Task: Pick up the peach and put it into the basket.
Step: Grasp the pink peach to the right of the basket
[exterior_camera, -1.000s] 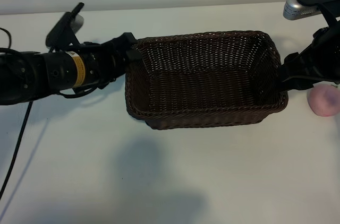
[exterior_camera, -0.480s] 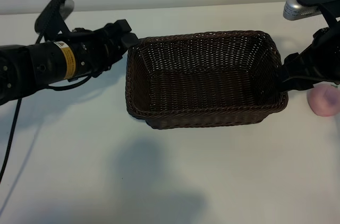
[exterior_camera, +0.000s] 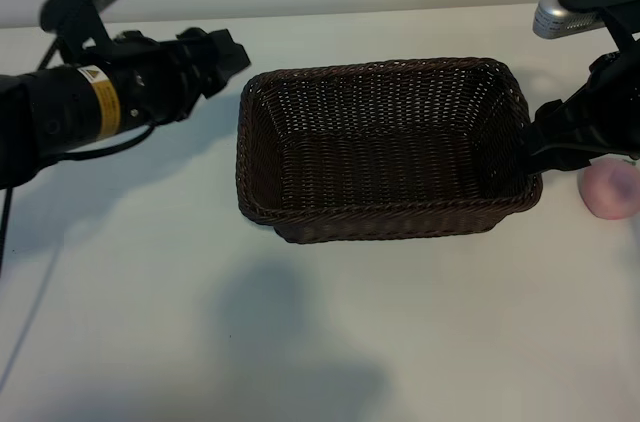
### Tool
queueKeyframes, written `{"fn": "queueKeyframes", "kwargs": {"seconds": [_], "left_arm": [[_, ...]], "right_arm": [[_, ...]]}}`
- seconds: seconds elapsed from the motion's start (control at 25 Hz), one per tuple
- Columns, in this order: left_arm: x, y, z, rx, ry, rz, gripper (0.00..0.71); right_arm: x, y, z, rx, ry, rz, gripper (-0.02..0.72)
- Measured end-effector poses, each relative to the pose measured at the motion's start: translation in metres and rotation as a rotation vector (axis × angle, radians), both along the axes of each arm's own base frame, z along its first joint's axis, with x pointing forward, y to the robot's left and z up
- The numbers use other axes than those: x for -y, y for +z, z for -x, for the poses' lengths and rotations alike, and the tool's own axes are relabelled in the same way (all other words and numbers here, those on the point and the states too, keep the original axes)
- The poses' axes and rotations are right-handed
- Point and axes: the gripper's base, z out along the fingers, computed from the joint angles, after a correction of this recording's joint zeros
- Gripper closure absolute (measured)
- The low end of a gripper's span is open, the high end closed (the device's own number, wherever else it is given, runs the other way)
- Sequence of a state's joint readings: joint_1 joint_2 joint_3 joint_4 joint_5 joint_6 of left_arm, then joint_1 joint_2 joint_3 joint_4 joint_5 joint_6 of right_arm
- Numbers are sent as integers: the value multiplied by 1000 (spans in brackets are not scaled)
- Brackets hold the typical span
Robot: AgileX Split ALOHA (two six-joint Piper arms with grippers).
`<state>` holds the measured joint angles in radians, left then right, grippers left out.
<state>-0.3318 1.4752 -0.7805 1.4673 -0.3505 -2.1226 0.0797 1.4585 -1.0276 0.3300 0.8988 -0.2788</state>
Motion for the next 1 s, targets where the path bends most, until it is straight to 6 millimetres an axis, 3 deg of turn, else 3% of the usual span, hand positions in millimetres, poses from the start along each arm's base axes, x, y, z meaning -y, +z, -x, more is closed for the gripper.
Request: {"fn": "queueKeyframes", "kwargs": {"seconds": [0.36, 0.72, 1.0], "left_arm": [[-21, 27, 5, 121, 106, -76, 176], [-84, 43, 0, 178, 200, -106, 181], [-128, 57, 11, 230, 260, -181, 181]], "right_arm": [[0, 0, 1, -8, 2, -1, 109], [0, 0, 1, -13, 4, -1, 109], [0, 0, 1, -13, 4, -1, 109]]}}
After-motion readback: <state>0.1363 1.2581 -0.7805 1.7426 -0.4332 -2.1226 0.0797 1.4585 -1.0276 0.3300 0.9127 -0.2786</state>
